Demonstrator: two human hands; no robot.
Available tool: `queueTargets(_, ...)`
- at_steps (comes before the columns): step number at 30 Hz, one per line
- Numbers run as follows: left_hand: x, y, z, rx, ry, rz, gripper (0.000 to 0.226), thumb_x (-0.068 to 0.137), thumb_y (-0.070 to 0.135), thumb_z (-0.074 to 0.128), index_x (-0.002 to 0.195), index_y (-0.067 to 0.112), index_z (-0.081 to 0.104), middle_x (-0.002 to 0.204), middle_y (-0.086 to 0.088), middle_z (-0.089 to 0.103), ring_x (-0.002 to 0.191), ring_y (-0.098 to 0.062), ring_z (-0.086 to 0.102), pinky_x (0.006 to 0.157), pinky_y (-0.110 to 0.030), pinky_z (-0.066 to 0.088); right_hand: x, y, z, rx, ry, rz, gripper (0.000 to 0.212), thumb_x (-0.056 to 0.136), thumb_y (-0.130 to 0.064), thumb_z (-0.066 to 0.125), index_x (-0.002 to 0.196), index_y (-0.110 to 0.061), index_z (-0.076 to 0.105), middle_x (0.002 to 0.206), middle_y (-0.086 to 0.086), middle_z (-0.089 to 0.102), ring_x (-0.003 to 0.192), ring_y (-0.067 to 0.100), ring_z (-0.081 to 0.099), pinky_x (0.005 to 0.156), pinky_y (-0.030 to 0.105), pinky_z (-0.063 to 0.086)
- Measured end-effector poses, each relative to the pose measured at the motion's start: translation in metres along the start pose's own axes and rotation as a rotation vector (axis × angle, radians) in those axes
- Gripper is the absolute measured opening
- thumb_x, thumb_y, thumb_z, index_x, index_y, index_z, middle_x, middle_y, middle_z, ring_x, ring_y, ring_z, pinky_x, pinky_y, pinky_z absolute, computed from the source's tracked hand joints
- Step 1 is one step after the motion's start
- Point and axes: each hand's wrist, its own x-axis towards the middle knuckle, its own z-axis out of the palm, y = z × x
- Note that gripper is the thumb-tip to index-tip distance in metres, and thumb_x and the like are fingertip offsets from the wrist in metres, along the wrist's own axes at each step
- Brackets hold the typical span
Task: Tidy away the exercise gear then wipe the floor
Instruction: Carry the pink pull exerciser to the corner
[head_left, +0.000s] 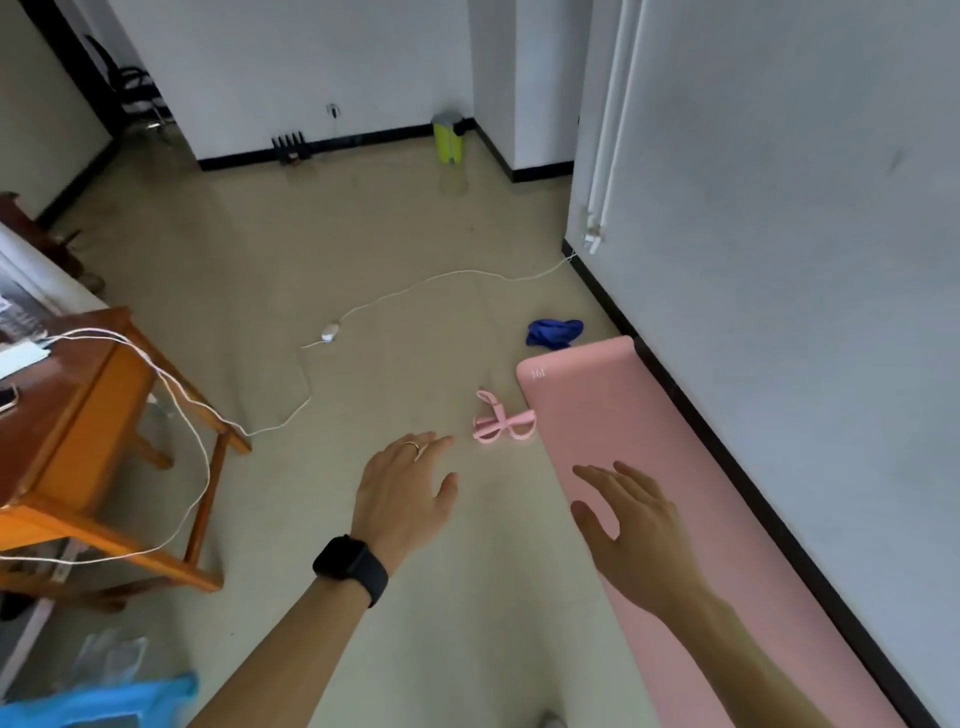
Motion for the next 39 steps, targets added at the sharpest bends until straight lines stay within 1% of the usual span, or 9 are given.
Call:
queueTargets(3, 0.055, -0.023, 0.006, -0.003, -0.018, -0.032, 0.049, 0.097, 0.039, 0.049, 0.145, 0.03, 0.047, 0.148, 0.003, 0.049, 0.14, -0.017, 0.038, 0.114, -0.034, 0.031, 0.064, -0.001, 0.016, 0.002, -0.04, 0.007, 0.043, 0.098, -0.05, 0.048, 0.139, -0.037, 0.053, 0.14, -0.018, 0.055, 0.143, 0.016, 0.035, 0.111, 0.038, 0.032)
queueTargets(7, 0.132, -0.058, 0.02, -0.002, -0.05, -0.053, 0.048, 0.095, 0.038, 0.053, 0.142, 0.028, 0.051, 0.144, 0.001, 0.053, 0.137, -0.019, 0.043, 0.112, -0.036, 0.036, 0.14, -0.001, 0.044, -0.004, -0.059, 0.017, 0.045, 0.094, -0.051, 0.047, 0.135, -0.034, 0.058, 0.135, -0.016, 0.06, 0.139, 0.02, 0.042, 0.108, 0.04, 0.038)
queueTargets(12, 0.238, -0.104, 0.037, -0.004, -0.123, 0.009, 0.047, 0.096, 0.036, 0.052, 0.143, 0.029, 0.05, 0.146, 0.001, 0.051, 0.138, -0.018, 0.042, 0.111, -0.036, 0.036, 0.236, -0.005, 0.086, -0.042, -0.114, 0.081, 0.044, 0.098, -0.047, 0.052, 0.14, -0.033, 0.054, 0.14, -0.014, 0.056, 0.142, 0.02, 0.037, 0.112, 0.039, 0.033)
queueTargets(17, 0.339, -0.139, 0.043, -0.011, -0.203, 0.091, 0.046, 0.095, 0.033, 0.053, 0.14, 0.024, 0.053, 0.143, -0.002, 0.055, 0.134, -0.021, 0.046, 0.109, -0.038, 0.039, 0.316, -0.018, 0.117, -0.044, -0.163, 0.217, 0.046, 0.099, -0.051, 0.044, 0.143, -0.036, 0.048, 0.144, -0.016, 0.052, 0.144, 0.018, 0.032, 0.114, 0.04, 0.03)
queueTargets(21, 0.413, -0.145, 0.059, -0.026, -0.287, 0.161, 0.033, 0.091, 0.026, 0.057, 0.121, 0.016, 0.065, 0.12, -0.008, 0.067, 0.115, -0.032, 0.059, 0.092, -0.044, 0.05, 0.362, -0.014, 0.139, -0.014, -0.167, 0.333, 0.045, 0.099, -0.051, 0.045, 0.141, -0.036, 0.05, 0.142, -0.015, 0.054, 0.143, 0.019, 0.034, 0.114, 0.04, 0.031)
queueTargets(22, 0.431, -0.144, 0.066, -0.034, -0.316, 0.173, 0.031, 0.091, 0.026, 0.058, 0.12, 0.016, 0.065, 0.118, -0.009, 0.067, 0.113, -0.033, 0.06, 0.091, -0.043, 0.05, 0.374, -0.01, 0.145, 0.0, -0.174, 0.374, 0.045, 0.099, -0.051, 0.045, 0.141, -0.036, 0.05, 0.143, -0.016, 0.053, 0.143, 0.019, 0.034, 0.114, 0.04, 0.03)
queueTargets(27, 0.52, -0.14, 0.122, 0.048, -0.49, 0.233, 0.041, 0.095, 0.035, 0.054, 0.135, 0.025, 0.055, 0.132, -0.005, 0.06, 0.124, -0.027, 0.052, 0.1, -0.039, 0.043, 0.434, 0.024, 0.184, 0.039, -0.24, 0.527, 0.048, 0.099, -0.054, 0.041, 0.144, -0.039, 0.045, 0.144, -0.017, 0.051, 0.143, 0.017, 0.032, 0.113, 0.037, 0.031)
queueTargets(31, 0.579, -0.134, 0.175, 0.122, -0.632, 0.256, 0.047, 0.096, 0.037, 0.053, 0.141, 0.029, 0.047, 0.135, -0.003, 0.056, 0.127, -0.025, 0.048, 0.102, -0.037, 0.039, 0.482, 0.057, 0.219, 0.082, -0.306, 0.626, 0.05, 0.099, -0.052, 0.042, 0.146, -0.035, 0.043, 0.144, -0.012, 0.053, 0.143, 0.018, 0.032, 0.113, 0.034, 0.031)
queueTargets(39, 0.662, -0.135, 0.282, 0.288, -0.833, 0.457, 0.051, 0.091, 0.042, 0.056, 0.14, 0.029, 0.046, 0.137, -0.002, 0.053, 0.129, -0.026, 0.045, 0.105, -0.038, 0.037, 0.562, 0.122, 0.305, 0.219, -0.39, 0.864, 0.051, 0.101, -0.05, 0.039, 0.149, -0.033, 0.038, 0.147, -0.009, 0.05, 0.142, 0.019, 0.033, 0.112, 0.036, 0.034)
